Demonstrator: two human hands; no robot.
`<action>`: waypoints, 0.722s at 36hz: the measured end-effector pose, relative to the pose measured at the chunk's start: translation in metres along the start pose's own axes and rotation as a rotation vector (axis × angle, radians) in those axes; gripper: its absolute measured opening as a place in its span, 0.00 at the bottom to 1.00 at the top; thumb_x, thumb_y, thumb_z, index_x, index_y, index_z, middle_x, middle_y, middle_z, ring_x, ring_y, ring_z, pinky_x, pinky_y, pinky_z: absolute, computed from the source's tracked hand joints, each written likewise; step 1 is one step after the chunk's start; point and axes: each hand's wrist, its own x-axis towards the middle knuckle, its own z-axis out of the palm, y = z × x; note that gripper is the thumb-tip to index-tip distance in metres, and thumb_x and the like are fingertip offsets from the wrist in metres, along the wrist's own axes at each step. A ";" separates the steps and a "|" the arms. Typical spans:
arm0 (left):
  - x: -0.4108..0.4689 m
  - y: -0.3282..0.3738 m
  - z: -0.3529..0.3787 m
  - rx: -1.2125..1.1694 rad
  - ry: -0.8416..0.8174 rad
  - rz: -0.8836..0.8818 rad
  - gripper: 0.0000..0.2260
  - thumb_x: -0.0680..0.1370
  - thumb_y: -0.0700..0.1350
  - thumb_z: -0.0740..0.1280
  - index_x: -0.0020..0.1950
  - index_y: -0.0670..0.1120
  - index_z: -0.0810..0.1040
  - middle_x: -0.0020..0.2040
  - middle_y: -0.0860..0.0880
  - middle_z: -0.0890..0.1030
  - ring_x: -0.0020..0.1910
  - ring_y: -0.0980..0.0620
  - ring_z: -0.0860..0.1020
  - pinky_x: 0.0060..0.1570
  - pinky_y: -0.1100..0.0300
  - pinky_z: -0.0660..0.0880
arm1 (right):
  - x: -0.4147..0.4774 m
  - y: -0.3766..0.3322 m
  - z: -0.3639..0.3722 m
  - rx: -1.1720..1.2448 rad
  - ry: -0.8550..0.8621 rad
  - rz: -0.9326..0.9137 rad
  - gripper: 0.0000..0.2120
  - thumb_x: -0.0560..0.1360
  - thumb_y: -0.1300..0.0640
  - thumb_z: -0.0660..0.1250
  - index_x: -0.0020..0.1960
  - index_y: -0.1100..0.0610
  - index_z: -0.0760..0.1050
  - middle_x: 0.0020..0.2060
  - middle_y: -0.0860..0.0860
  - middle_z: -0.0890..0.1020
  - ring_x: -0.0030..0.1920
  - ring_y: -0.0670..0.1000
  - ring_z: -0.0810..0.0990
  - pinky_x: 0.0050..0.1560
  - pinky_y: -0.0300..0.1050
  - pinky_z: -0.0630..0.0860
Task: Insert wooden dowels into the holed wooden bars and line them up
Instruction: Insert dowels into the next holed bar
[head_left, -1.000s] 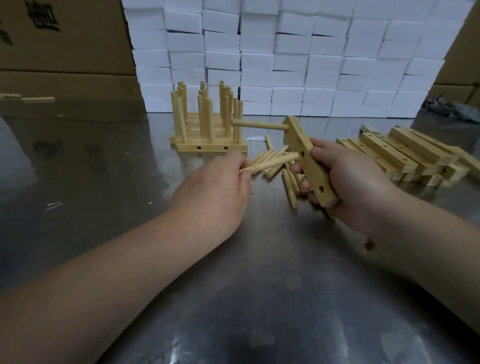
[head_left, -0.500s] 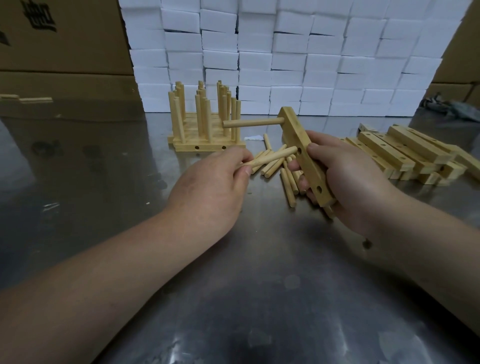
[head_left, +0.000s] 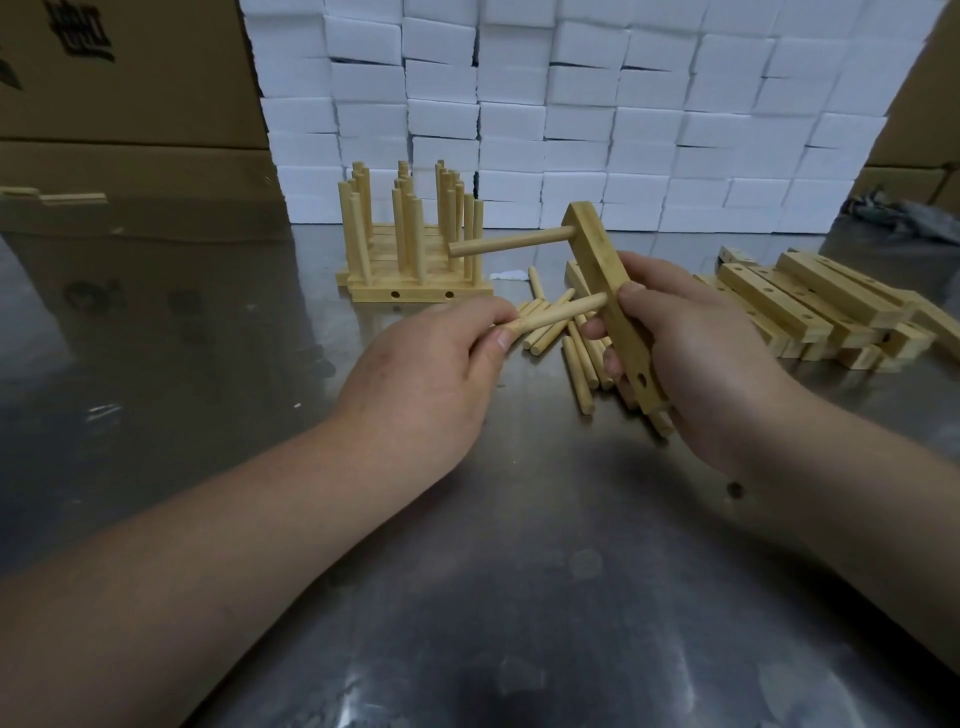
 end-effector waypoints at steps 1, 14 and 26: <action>0.000 0.000 0.000 -0.007 0.007 -0.005 0.08 0.79 0.47 0.58 0.51 0.53 0.77 0.29 0.55 0.68 0.32 0.60 0.68 0.30 0.68 0.62 | -0.001 0.000 0.000 -0.007 -0.004 -0.005 0.15 0.80 0.58 0.55 0.62 0.46 0.73 0.33 0.49 0.80 0.26 0.45 0.74 0.26 0.36 0.70; 0.003 -0.004 0.003 -0.051 0.026 -0.021 0.10 0.79 0.48 0.57 0.54 0.54 0.77 0.33 0.56 0.69 0.33 0.59 0.68 0.30 0.67 0.60 | -0.005 -0.002 0.005 -0.065 -0.046 -0.084 0.14 0.81 0.56 0.54 0.61 0.43 0.72 0.29 0.46 0.79 0.27 0.46 0.72 0.29 0.43 0.68; 0.000 0.002 -0.001 -0.071 0.107 0.105 0.10 0.79 0.47 0.61 0.53 0.50 0.80 0.33 0.54 0.74 0.36 0.55 0.71 0.33 0.60 0.68 | -0.011 -0.006 0.006 -0.026 -0.157 -0.105 0.19 0.81 0.58 0.51 0.57 0.38 0.74 0.33 0.51 0.72 0.29 0.49 0.67 0.28 0.42 0.63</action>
